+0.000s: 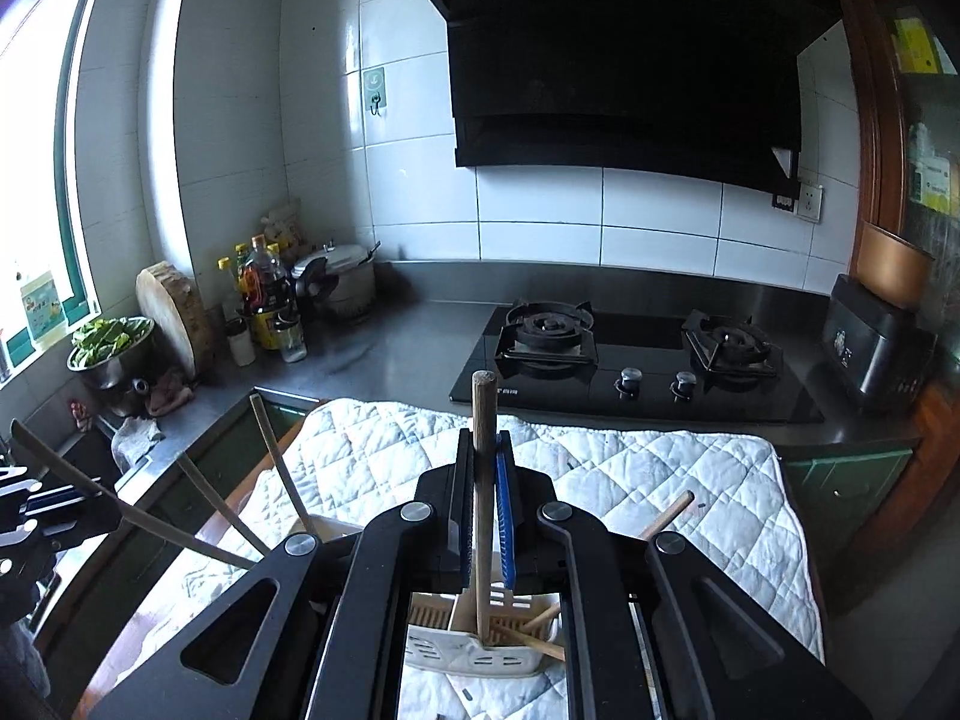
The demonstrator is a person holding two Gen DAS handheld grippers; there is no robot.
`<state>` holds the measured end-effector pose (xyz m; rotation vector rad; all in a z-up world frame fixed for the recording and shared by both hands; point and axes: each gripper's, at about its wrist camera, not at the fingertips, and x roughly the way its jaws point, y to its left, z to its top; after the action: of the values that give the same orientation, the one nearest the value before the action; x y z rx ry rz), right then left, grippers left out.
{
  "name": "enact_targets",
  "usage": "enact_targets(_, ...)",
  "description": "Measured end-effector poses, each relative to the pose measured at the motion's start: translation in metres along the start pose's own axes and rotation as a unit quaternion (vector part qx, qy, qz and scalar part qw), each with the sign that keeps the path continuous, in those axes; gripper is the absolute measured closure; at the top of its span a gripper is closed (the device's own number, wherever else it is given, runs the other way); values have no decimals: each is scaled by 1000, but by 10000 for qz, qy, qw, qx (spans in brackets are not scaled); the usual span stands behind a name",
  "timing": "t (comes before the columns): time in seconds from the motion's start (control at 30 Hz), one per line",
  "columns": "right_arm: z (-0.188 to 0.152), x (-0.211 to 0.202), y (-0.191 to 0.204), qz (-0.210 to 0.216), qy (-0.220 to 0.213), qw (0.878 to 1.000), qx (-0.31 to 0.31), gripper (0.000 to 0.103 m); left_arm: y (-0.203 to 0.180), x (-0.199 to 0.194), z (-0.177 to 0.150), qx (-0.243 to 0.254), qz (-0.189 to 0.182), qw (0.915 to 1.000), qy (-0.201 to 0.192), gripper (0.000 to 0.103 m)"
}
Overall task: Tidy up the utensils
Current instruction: 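Lower the left gripper's chopstick into the holder while the right gripper inserts its own, then open both grippers to release the chopsticks standing in the holder, then move both open grippers back to the remaining chopsticks on the cloth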
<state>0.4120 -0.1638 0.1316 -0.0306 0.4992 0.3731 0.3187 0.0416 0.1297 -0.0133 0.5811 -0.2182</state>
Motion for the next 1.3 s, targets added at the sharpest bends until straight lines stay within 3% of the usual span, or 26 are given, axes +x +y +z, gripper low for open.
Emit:
enact_targets(0.3,-19,-4,-9,-33,138,9999,15,91,4,40,-6,-113,42,9991,418,97)
enact_targets(0.47,-27,-28,-17,-44,45,10000,44,85,1,40,-5,-169,80,9992,355,94)
enact_targets(0.53,-34,-40,-18,-20,44,10000,18,78,0,36,-5,-238,44,9992,315,94)
enact_targets(0.67,-54,-66,-14,-28,42,9999,-116,77,0,21,-9,-336,38,9992,232,94)
enact_targets(0.73,-69,-78,-11,23,113,9998,-143,76,-2,10,-14,-355,24,9992,167,92)
enact_targets(0.83,-95,-91,-5,116,334,9992,-176,76,-7,-8,-25,-351,42,9994,51,80)
enact_targets(1.0,-148,-105,8,266,708,9969,-231,76,-14,-29,-49,-372,-72,9993,-19,78)
enact_targets(1.13,-192,-108,19,268,1020,9941,-255,76,-20,-38,-74,-425,-130,9990,3,68)
enact_targets(1.3,-244,-105,30,242,1404,9894,-279,76,-24,-42,-111,-602,-228,9978,122,65)
